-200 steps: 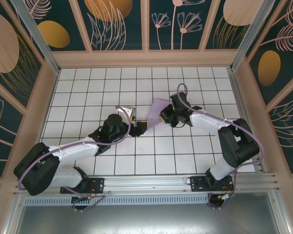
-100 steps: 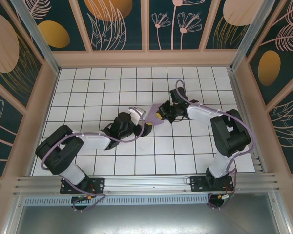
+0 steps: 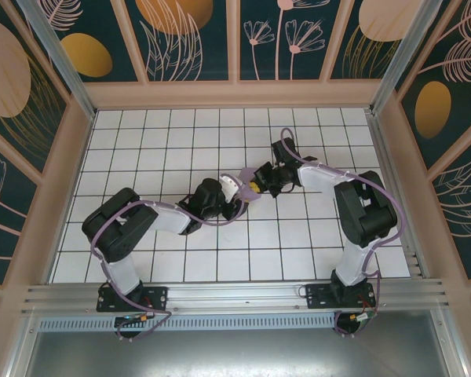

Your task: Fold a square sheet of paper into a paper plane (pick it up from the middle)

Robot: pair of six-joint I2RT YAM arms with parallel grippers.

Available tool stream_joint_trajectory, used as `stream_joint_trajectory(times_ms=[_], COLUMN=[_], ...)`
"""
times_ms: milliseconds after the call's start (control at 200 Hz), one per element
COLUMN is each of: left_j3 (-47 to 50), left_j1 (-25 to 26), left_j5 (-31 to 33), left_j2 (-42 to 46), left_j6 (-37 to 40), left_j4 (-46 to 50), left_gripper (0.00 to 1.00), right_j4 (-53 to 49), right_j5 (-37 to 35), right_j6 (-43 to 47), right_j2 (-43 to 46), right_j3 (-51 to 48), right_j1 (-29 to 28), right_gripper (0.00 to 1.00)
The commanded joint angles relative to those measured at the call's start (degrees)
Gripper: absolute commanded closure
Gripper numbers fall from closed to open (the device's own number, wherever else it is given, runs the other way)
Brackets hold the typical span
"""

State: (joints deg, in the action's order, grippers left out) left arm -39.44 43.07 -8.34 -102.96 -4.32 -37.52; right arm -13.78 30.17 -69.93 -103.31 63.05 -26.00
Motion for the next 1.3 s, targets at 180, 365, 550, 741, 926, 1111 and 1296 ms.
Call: stream_joint_trajectory(times_ms=[180, 365, 550, 741, 926, 1111, 1296], left_j3=[-2.9, -3.1, -2.8, -1.4, 1.9, 4.2, 4.0], left_j1=[0.1, 0.1, 0.1, 0.1, -0.1, 0.0, 0.0], left_j5=[3.7, 3.2, 1.6, 0.8, 1.1, 0.8, 0.4], left_j2=[-2.6, -3.3, -3.7, -3.5, -2.7, -2.5, -3.3], left_j6=[1.4, 1.7, 0.6, -5.2, -15.2, -23.6, -26.5], left_j4=[-1.7, -1.8, -2.2, -4.5, -11.2, -18.2, -19.5], left_gripper=[0.70, 0.81, 0.83, 0.87, 0.88, 0.88, 0.88], right_j4=[-2.8, -4.3, -6.3, -6.1, 1.7, 7.6, 10.3], right_j5=[3.0, 3.0, 1.1, 0.1, -0.9, 1.1, 3.2], right_j6=[2.8, 4.7, 7.2, 14.3, 20.9, 25.4, 26.4], right_j2=[-1.9, -2.7, -2.2, -0.4, 5.8, 8.9, 8.1], right_j3=[2.7, 4.5, 6.0, 6.6, 0.7, -4.6, -7.3], right_j1=[0.7, 1.0, 2.1, 3.8, 5.6, 5.6, 4.9], right_gripper=[0.82, 0.69, 0.53, 0.39, 0.37, 0.36, 0.36])
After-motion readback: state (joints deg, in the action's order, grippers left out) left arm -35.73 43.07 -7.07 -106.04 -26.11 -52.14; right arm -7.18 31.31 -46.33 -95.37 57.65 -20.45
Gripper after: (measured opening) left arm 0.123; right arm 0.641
